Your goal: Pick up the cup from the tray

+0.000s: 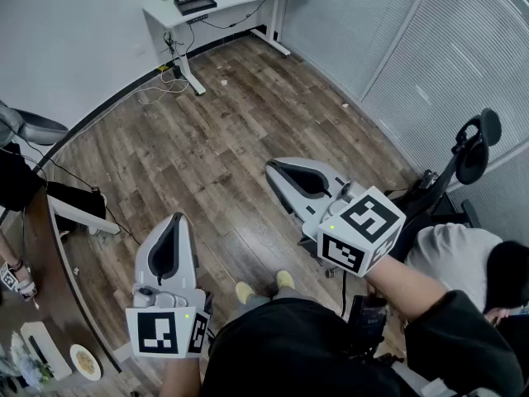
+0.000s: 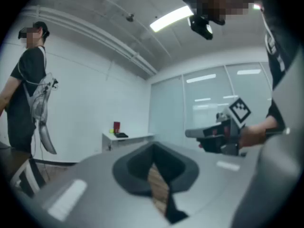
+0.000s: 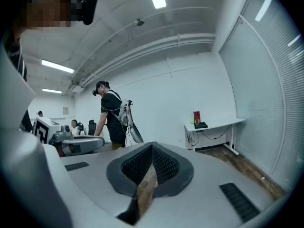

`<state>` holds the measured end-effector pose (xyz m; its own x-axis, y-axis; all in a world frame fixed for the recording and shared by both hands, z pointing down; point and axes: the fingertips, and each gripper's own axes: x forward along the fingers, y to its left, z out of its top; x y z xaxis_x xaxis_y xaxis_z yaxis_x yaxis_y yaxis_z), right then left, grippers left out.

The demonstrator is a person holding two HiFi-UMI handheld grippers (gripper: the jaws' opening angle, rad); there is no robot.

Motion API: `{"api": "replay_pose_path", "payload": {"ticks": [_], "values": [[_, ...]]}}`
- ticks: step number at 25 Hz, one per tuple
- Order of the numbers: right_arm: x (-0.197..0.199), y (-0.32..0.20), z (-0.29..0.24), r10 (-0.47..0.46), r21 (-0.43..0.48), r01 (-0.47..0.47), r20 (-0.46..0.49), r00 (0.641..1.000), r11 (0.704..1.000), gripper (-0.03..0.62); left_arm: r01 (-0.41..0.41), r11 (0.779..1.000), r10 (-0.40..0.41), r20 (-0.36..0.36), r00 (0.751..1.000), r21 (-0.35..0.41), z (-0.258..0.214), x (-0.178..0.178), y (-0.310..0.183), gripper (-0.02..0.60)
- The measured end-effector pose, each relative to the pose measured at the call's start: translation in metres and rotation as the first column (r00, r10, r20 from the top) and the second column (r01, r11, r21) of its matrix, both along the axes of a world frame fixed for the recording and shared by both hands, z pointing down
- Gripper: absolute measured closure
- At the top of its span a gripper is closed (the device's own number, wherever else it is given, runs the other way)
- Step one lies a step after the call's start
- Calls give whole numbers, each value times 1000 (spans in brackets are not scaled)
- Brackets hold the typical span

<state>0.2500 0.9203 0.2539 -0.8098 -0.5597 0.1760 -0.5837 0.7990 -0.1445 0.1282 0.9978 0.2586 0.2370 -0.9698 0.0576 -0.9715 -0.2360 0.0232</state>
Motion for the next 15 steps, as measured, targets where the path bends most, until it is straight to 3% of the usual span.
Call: {"api": "replay_pose_path", "payload": {"ticks": [8, 15], "values": [[-2, 0, -2, -7, 5, 7, -13, 1000, 1000, 589, 3, 1000, -3, -3, 1000, -11, 2, -1, 5, 580], [-18, 13, -7, -32, 5, 32, 54, 998, 999, 589, 13, 1000, -13, 0, 1000, -1, 7, -25, 16, 580]]}}
